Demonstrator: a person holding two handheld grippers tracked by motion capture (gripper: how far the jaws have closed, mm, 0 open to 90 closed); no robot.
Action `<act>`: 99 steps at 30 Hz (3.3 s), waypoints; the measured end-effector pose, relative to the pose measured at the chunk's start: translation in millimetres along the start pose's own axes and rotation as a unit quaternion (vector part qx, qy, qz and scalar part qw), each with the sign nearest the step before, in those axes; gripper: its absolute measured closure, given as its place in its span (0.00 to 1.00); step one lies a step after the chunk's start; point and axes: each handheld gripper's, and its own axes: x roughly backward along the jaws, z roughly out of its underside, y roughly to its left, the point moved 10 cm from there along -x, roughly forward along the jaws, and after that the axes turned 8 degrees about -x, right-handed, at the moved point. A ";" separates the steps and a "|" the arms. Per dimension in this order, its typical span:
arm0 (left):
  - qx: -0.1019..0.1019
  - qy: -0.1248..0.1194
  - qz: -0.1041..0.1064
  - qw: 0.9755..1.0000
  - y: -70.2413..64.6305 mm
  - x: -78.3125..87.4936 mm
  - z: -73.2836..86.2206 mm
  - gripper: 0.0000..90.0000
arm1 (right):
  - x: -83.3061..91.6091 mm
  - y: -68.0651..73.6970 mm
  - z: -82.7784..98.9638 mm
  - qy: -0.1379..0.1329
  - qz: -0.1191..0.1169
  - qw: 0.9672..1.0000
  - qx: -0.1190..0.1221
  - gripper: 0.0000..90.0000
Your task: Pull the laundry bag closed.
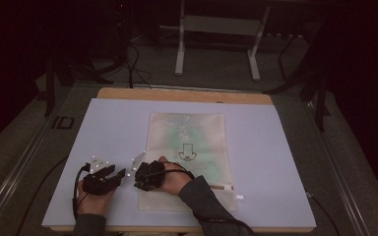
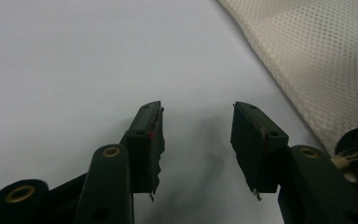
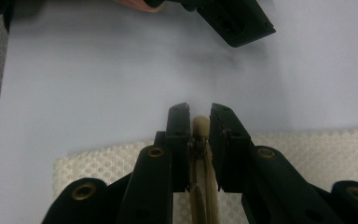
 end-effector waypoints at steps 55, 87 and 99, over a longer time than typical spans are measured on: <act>0.002 0.000 0.000 1.000 1.7 0.7 0.7 0.58 | -13.6 3.4 -4.4 0.031 0.008 0.999 -0.011 0.82; 0.000 0.004 0.000 1.000 0.1 -1.1 1.9 0.58 | 6.9 0.7 -9.1 -0.013 0.017 1.000 -0.005 0.90; -0.004 0.007 0.000 1.000 -0.4 -1.3 2.2 0.58 | 3.5 1.2 -10.0 -0.016 0.016 1.000 -0.006 0.90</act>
